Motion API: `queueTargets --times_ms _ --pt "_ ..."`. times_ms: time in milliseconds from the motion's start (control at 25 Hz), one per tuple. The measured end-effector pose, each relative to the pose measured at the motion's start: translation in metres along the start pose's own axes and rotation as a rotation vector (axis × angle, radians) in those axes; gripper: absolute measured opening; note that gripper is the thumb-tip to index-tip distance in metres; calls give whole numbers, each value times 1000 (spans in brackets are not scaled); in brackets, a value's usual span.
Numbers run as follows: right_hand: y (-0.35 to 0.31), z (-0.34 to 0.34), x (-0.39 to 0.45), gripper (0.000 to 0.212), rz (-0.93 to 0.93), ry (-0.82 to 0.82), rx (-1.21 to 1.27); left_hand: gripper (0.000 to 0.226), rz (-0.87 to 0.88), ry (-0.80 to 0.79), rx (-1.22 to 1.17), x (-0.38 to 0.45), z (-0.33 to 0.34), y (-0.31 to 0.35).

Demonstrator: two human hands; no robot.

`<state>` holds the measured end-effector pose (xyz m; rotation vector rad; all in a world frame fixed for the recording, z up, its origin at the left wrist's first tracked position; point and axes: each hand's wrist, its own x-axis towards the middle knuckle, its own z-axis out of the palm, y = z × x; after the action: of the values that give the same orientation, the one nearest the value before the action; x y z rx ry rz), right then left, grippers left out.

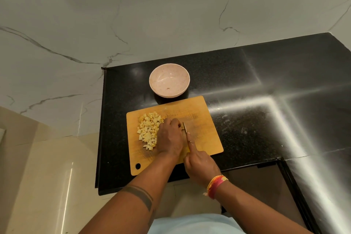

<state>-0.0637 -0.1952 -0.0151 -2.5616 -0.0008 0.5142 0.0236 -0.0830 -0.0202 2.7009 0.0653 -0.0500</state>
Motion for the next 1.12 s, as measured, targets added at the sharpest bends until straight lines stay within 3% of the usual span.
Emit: queueTargets --times_ms 120,240,440,640,920,1120 --pt "-3 -9 8 69 -24 34 -3 17 -27 29 4 3 -9 -11" --pt "7 -22 11 76 38 106 76 16 -15 17 -51 6 -13 -9" --pt "43 -50 29 71 129 276 59 18 136 -113 -246 15 -5 31" --pt "77 -66 52 62 147 293 54 18 140 -204 -284 25 21 77" --pt "104 -93 64 33 72 185 -123 17 4 -168 -271 25 22 110" --pt "63 -92 71 41 -101 -17 -54 22 -115 -119 -241 4 -7 75"
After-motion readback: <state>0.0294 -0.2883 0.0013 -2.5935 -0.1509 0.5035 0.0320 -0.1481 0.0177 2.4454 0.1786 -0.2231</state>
